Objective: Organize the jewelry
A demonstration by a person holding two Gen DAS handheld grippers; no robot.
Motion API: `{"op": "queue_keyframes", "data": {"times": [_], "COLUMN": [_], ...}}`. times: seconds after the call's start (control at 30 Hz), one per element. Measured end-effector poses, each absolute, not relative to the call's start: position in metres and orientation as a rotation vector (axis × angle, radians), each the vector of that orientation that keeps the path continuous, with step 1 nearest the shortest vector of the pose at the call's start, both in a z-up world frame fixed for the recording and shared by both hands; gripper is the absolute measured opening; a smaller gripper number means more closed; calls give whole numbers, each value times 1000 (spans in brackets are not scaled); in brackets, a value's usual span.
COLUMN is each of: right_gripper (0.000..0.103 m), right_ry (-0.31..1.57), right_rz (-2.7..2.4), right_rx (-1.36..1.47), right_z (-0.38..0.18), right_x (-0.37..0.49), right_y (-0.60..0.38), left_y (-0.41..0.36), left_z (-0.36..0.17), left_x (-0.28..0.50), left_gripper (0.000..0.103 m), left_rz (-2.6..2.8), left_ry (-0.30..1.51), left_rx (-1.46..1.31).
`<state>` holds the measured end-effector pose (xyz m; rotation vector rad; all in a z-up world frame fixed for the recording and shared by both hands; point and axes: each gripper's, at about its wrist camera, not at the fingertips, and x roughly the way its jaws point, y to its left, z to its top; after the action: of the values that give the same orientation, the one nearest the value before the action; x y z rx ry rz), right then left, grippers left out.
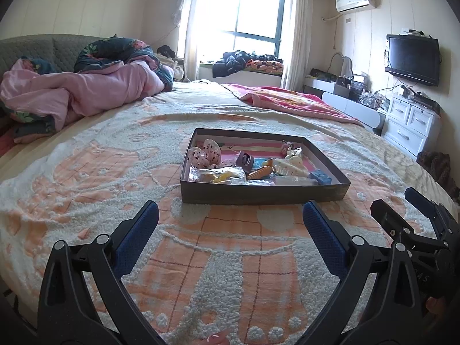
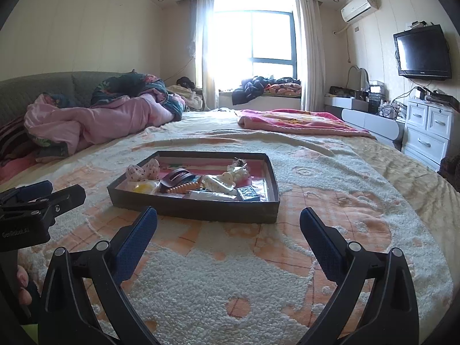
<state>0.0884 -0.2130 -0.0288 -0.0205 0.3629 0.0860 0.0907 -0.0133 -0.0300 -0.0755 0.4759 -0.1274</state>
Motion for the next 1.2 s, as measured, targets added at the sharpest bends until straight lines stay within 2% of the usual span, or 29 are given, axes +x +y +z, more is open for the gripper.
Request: {"op": "queue_keyframes", "data": {"times": [1.2], "right_gripper": [97], "right_ry": [361], "right_rz": [88], "right_rx": [-21], "right_z": [-29], "right_x": [86], "right_y": [-214], "left_y": [-13], "left_z": [-30], "left_x": [91], "left_gripper": [92], "left_rz": [-128], "left_ry": [475], "left_rx": [-78]}}
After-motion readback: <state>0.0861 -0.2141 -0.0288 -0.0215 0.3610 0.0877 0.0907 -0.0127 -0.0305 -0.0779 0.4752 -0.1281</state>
